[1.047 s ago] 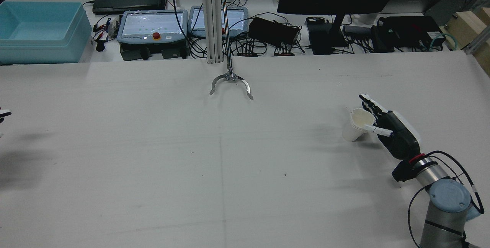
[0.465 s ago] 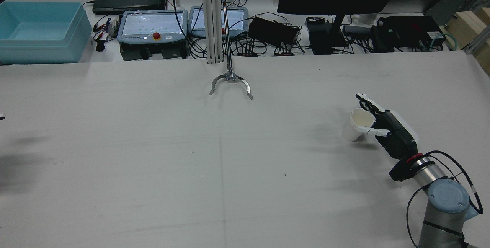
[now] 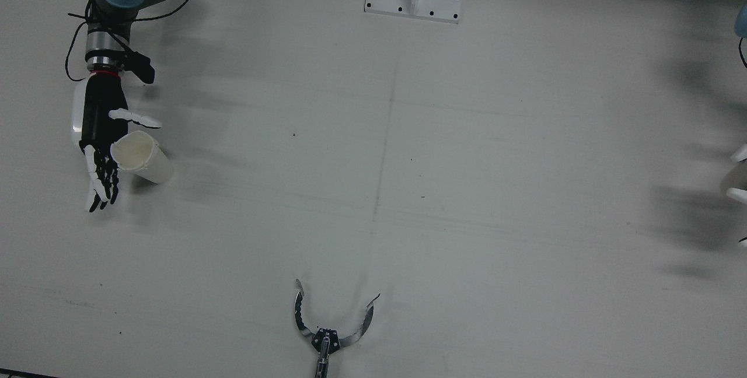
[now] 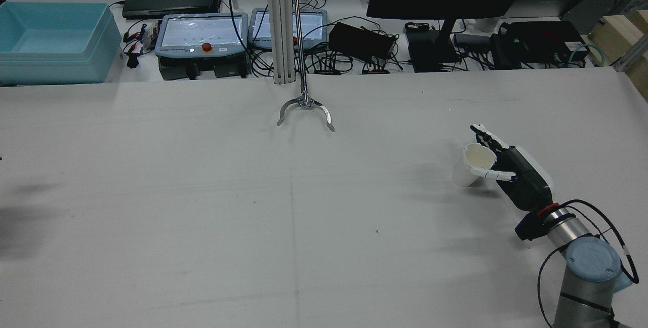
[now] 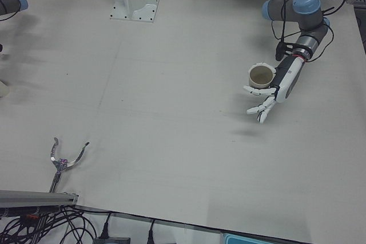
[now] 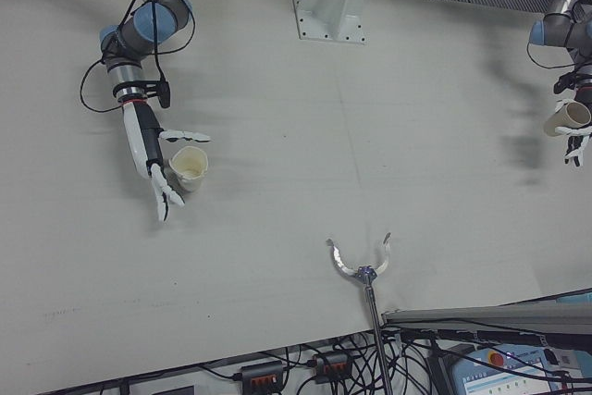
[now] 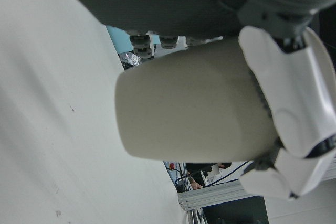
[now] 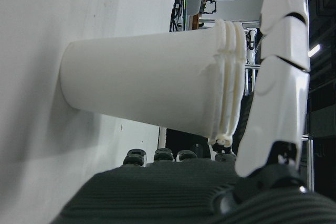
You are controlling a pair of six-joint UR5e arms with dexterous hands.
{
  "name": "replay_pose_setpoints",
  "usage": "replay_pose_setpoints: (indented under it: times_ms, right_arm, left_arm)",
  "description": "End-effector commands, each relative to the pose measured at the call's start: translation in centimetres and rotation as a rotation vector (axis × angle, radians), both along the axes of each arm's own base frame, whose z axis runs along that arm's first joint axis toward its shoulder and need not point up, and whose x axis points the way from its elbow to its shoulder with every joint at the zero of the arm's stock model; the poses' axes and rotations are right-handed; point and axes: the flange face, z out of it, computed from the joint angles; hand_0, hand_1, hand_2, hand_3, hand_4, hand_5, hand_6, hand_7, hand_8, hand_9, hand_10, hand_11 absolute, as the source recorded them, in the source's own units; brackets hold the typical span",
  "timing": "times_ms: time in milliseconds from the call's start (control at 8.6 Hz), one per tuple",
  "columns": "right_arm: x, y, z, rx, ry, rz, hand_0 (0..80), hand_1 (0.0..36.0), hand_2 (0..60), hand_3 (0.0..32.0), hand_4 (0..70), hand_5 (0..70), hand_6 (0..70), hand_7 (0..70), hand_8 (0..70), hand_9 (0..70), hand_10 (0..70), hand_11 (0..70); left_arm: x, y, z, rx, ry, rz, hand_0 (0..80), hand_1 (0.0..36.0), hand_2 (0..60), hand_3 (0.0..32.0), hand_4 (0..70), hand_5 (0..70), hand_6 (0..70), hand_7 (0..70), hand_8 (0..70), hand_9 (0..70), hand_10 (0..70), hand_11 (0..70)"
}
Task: Pour water
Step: 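Lift the white paper cup off the table with the right hand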
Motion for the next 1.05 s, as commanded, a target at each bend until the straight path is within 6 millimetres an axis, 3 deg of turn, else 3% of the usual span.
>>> replay_pose_setpoints:
  times_ms: [0, 116, 581, 930]
  right_arm:
    - [-0.09, 0.03, -0.15, 0.002, -0.003, -0.002, 53.7, 22.1, 9.1, 0.2, 0.0, 11.4, 0.0, 0.0, 1.3, 0.8, 1.5, 4.6]
    - [-0.1, 0.02, -0.22, 0.003, -0.004, -0.002, 57.2, 25.3, 9.0, 0.0, 0.0, 12.7, 0.0, 0.0, 1.1, 0.4, 1.4, 4.8]
    - [-0.11, 0.02, -0.54, 0.004, -0.005, -0.002, 68.1, 30.7, 6.6, 0.4, 0.0, 13.5, 0.0, 0.0, 1.2, 0.2, 0.8, 4.7]
    - [-0.14, 0.18, 0.19, -0.005, 0.007, -0.005, 69.8, 30.2, 3.2, 1.2, 0.0, 13.8, 0.0, 0.0, 1.3, 0.3, 0.8, 4.6]
  left_arm:
    - [-0.1, 0.06, -0.02, 0.0, 0.0, -0.001, 40.9, 14.2, 55.3, 0.0, 70.0, 18.6, 13.8, 20.4, 2.1, 3.2, 5.3, 7.5]
    - [-0.11, 0.05, -0.02, 0.0, 0.001, -0.003, 40.7, 14.2, 55.7, 0.0, 70.0, 18.7, 13.9, 20.4, 2.1, 3.2, 5.3, 7.4]
    - [-0.05, 0.09, 0.05, -0.001, -0.001, 0.0, 40.7, 14.2, 55.4, 0.0, 70.0, 18.4, 13.7, 20.1, 2.1, 3.2, 5.4, 7.7]
    - [-0.09, 0.12, 0.21, -0.003, -0.003, -0.001, 40.7, 14.0, 55.0, 0.0, 70.0, 18.1, 13.7, 20.1, 2.0, 3.0, 5.3, 7.6]
